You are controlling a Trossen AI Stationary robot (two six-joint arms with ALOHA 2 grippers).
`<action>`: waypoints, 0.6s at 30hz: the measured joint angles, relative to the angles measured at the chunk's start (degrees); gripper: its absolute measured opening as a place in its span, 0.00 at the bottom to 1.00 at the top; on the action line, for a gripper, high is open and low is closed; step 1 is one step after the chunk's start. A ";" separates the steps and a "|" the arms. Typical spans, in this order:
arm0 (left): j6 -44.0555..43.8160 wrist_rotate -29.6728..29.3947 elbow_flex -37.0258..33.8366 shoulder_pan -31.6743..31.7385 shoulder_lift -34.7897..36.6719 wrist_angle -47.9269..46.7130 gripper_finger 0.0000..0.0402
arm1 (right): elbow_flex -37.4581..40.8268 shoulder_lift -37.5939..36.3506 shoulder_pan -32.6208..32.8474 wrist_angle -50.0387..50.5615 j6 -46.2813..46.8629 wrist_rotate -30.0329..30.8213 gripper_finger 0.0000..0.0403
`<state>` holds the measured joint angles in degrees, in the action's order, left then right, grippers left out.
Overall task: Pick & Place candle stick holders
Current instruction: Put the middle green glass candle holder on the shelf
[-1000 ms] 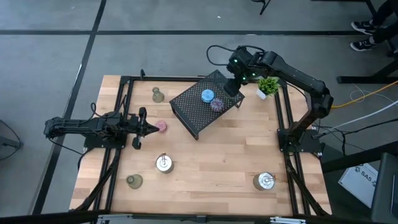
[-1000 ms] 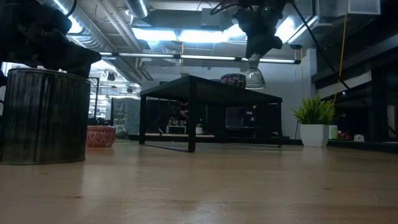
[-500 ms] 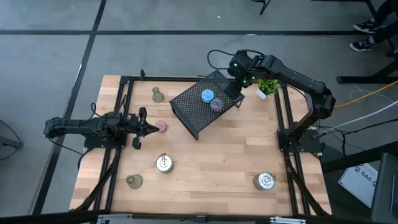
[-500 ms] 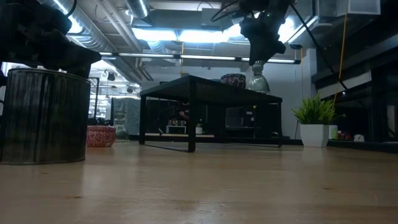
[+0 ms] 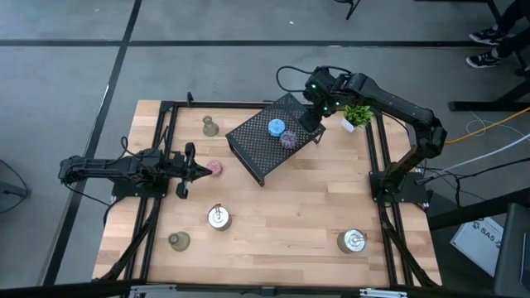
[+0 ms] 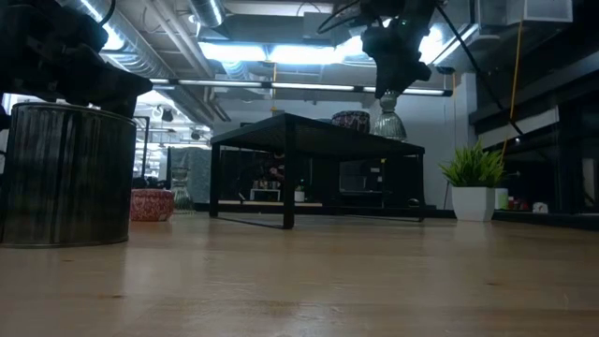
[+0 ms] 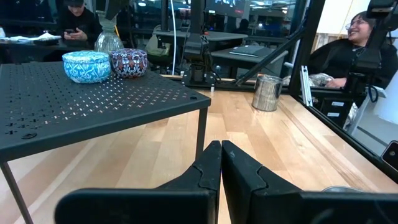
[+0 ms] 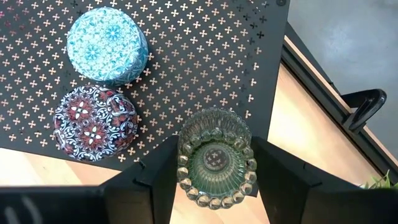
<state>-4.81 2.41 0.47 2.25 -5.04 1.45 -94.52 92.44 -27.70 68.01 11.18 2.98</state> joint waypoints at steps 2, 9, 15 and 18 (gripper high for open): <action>0.00 0.00 0.00 0.00 0.00 0.00 0.02 | 0.00 0.00 0.00 0.04 0.48 -0.02 0.46; 0.01 0.01 0.00 0.01 0.00 0.00 0.02 | 0.00 0.00 0.00 0.02 2.66 -0.02 0.46; 0.01 0.01 0.00 0.01 0.00 0.00 0.02 | 0.01 0.02 -0.02 0.02 3.01 -0.03 0.46; -0.01 -0.01 0.00 -0.01 0.00 0.00 0.02 | 1.17 0.02 -0.02 -0.82 3.25 -0.03 0.46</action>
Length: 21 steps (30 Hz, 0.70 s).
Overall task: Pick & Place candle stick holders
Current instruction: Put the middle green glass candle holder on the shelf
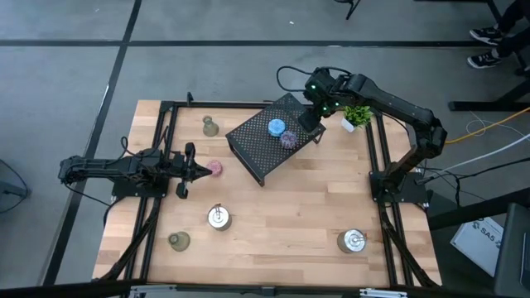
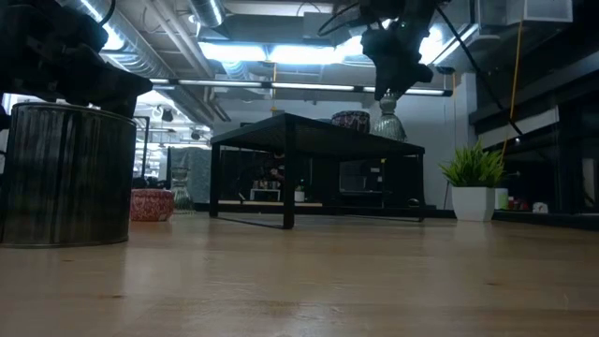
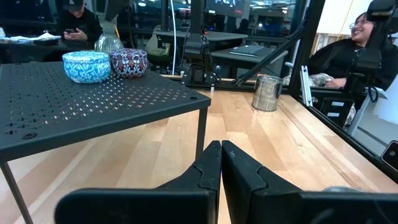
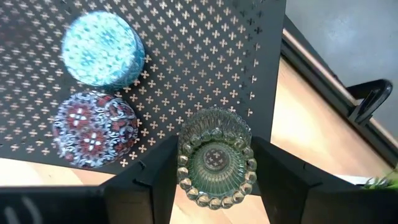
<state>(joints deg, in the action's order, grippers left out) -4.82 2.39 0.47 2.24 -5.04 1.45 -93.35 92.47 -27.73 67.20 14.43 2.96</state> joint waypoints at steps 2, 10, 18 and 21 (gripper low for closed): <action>0.02 0.00 0.00 0.02 0.00 0.00 0.02 | 1.06 0.02 0.04 -0.74 0.33 -0.19 0.46; 0.02 0.00 0.00 0.02 0.00 0.00 0.02 | 1.91 -0.13 0.15 -2.44 0.35 -0.21 0.47; 0.00 0.02 0.00 0.00 0.00 0.00 0.02 | 1.97 -0.02 0.17 -3.20 -0.11 -0.19 0.47; 0.00 0.02 0.00 0.02 0.00 0.00 0.02 | 1.99 -0.02 0.17 -3.28 -0.19 -0.19 0.47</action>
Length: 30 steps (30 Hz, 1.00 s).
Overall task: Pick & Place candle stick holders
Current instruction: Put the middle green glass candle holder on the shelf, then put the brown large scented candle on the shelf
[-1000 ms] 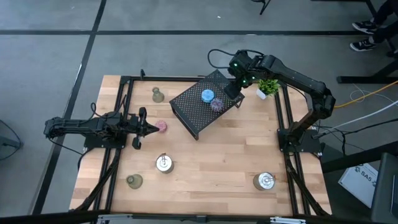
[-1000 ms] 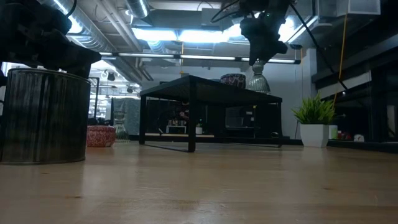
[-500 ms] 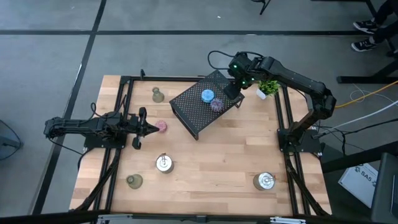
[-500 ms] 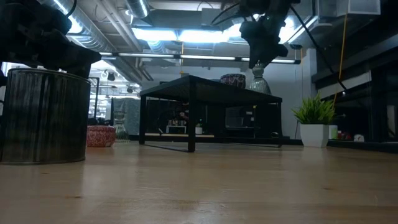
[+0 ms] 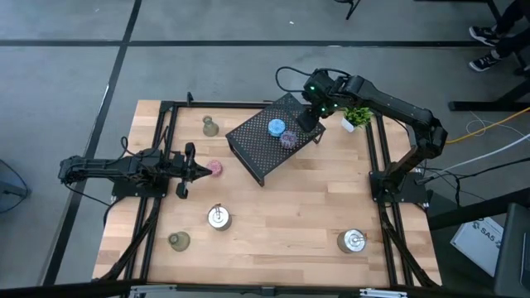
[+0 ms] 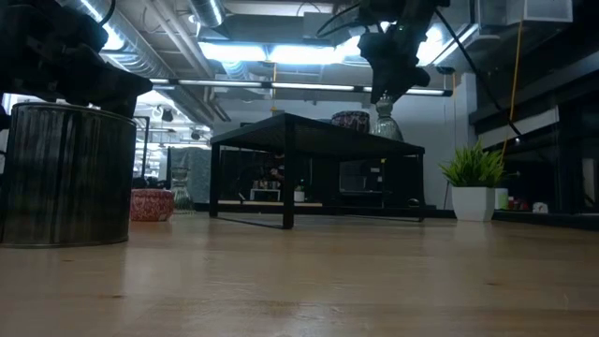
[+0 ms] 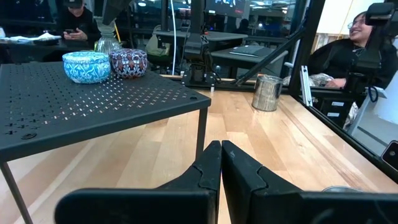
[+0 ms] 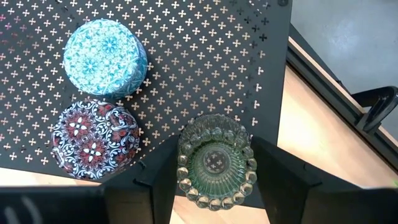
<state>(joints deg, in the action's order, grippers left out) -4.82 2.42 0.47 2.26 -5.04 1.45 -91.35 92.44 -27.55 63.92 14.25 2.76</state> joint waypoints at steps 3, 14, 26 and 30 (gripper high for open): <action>0.02 0.00 0.00 0.00 0.00 0.00 0.02 | 0.00 0.00 0.00 -0.02 -0.09 0.00 0.47; 0.02 -0.01 0.00 0.00 0.00 0.00 0.02 | 0.28 0.36 0.00 0.65 -0.48 0.16 0.54; 0.02 0.00 0.00 -0.02 0.02 0.00 0.02 | 0.17 0.23 0.00 0.13 -1.62 0.56 0.76; 0.02 0.00 0.00 0.00 0.01 0.01 0.02 | 0.17 -0.99 -0.02 0.13 -1.60 1.99 0.84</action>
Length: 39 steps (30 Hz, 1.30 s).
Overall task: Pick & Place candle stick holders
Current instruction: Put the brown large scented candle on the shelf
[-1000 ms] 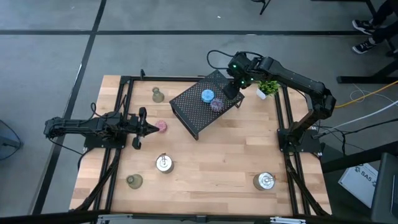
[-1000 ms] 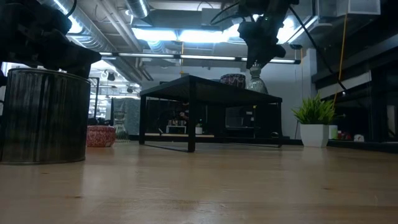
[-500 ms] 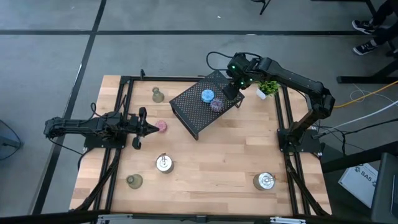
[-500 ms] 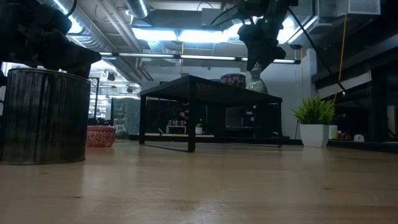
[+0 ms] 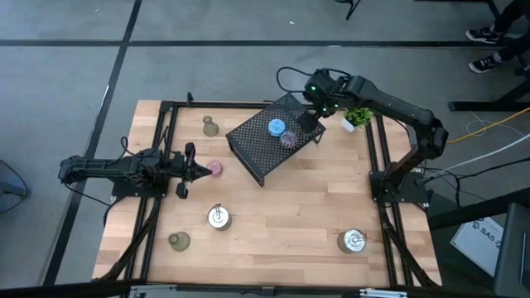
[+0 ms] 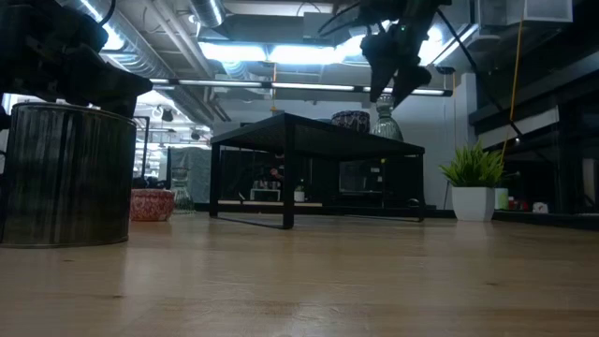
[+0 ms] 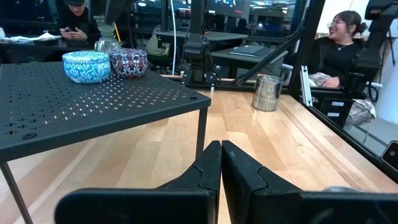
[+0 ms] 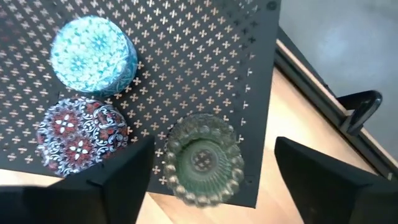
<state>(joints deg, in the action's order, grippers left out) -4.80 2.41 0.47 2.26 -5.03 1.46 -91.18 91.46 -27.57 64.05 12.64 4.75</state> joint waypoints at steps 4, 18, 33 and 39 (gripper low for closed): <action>-0.02 -0.01 0.00 0.00 -0.01 0.00 0.02 | -0.02 -2.65 0.00 -0.03 -0.02 -0.09 0.89; 0.00 -0.02 0.00 0.00 -0.01 -0.01 0.02 | -0.13 -9.78 3.11 14.35 -1.59 -5.20 0.90; 0.00 -0.01 0.00 -0.02 0.00 -0.01 0.02 | 16.68 -20.61 15.10 6.56 -1.10 -5.64 0.90; 0.00 -0.02 0.00 0.00 -0.01 -0.01 0.02 | 23.49 -25.41 21.18 4.65 0.46 -5.60 0.90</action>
<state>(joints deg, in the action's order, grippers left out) -4.80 2.39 0.47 2.26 -5.04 1.45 -67.69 66.05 -6.39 68.70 13.10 -0.84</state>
